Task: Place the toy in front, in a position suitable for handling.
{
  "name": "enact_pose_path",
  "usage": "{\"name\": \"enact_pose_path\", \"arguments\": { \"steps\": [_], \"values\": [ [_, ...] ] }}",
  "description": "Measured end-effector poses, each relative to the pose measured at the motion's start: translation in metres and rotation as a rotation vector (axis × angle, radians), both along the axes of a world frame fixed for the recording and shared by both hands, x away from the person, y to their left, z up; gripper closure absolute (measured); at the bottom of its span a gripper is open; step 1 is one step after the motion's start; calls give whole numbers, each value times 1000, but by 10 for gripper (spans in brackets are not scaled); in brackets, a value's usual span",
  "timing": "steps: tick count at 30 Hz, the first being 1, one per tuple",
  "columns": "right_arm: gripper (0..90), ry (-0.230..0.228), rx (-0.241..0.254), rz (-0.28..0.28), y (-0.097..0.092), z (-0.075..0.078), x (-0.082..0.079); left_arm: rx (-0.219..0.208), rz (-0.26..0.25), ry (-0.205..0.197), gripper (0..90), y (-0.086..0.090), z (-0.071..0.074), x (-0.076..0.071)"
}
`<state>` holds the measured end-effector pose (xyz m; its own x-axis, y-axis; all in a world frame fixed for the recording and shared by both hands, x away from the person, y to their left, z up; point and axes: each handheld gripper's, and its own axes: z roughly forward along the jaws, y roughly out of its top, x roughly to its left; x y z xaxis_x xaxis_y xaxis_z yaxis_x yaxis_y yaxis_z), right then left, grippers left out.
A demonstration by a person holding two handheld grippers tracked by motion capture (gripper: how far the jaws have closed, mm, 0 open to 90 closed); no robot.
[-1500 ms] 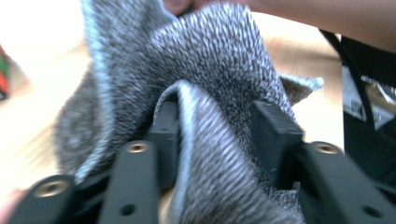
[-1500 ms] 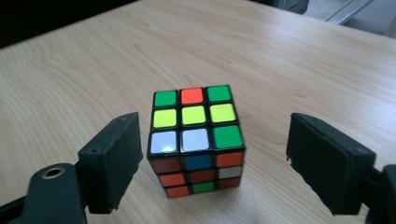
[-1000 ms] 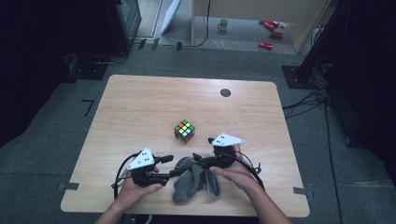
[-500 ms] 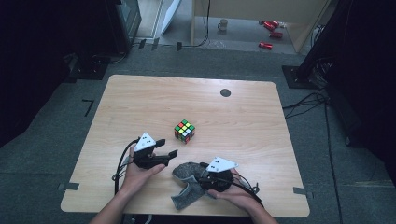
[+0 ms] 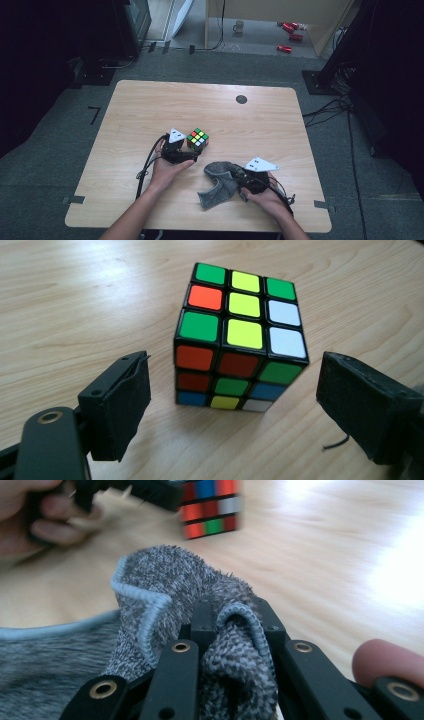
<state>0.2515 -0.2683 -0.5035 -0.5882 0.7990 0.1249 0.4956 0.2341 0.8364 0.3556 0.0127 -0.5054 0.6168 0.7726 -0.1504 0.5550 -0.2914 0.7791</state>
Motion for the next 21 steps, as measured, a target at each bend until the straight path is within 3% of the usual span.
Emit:
{"name": "enact_pose_path", "arguments": {
  "steps": [7,10,13,16,21],
  "values": [
    [764,-10,-3,-112,-30,3,8,29,21,11,202,-11,-2,10],
    [760,-6,10,-176,-46,4,13,67,20,-28,332,-18,-3,11],
    [759,-7,5,-207,-51,4,14,78,15,-40,340,-20,-3,11],
    [758,-3,2,-271,-60,3,17,81,-7,-44,343,-20,-3,5],
    [755,2,0,-318,-65,2,19,70,-46,-45,344,-15,-4,-10]
  ]
}}
